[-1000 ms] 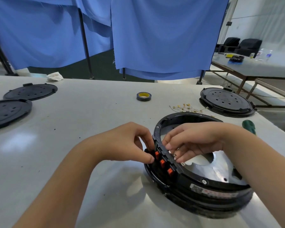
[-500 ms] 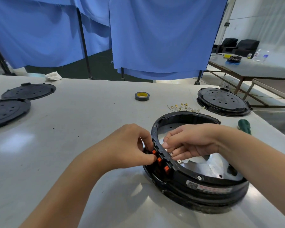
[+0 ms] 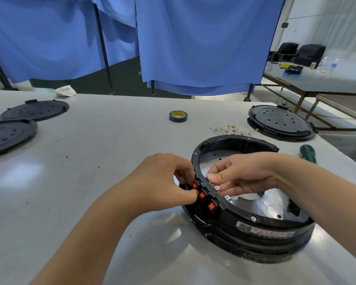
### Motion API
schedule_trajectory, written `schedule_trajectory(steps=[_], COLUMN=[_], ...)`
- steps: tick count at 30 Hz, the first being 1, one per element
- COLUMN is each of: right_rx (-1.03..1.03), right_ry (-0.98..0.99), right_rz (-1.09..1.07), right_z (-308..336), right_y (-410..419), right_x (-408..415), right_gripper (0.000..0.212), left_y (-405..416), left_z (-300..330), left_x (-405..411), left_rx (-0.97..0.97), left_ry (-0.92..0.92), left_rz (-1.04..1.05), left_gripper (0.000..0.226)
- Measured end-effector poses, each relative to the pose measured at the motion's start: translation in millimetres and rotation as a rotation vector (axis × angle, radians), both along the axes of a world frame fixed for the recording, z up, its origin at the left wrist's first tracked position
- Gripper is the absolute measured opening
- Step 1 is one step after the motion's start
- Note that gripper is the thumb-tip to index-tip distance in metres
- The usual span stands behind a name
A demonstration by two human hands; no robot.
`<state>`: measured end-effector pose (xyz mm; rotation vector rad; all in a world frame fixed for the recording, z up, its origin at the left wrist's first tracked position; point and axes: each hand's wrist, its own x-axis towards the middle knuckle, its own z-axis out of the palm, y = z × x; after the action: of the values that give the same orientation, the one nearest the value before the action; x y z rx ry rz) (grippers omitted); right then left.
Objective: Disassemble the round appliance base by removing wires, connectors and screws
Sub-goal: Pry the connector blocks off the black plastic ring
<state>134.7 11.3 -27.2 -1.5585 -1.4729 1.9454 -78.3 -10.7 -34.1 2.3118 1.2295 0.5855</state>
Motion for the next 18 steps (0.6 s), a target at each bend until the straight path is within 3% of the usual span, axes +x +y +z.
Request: schedule_trajectory(steps=[5, 8, 12, 18], right_rx=[-0.014, -0.021, -0.001, -0.022], right_ry=[0.028, 0.012, 0.022, 0.042], right_rz=[0.044, 0.03, 0.03, 0.013], right_z=[3.3, 3.5, 3.8, 0.8], right_y=[0.5, 1.6, -0.5, -1.7], right_x=[-0.3, -0.6, -1.5, 0.6], right_gripper=[0.006, 0.012, 0.011, 0.007], left_y=[-1.9, -2.3, -1.7, 1.2], left_z=[-2.4, -2.8, 0.4, 3.1], left_x=[1.2, 0.9, -3.1, -5.7], left_rx=[0.033, 0.036, -0.053, -0.144], left_ry=[-0.013, -0.029, -0.098, -0.169], left_rz=[-0.005, -0.013, -0.011, -0.021], left_gripper=[0.01, 0.012, 0.017, 0.006])
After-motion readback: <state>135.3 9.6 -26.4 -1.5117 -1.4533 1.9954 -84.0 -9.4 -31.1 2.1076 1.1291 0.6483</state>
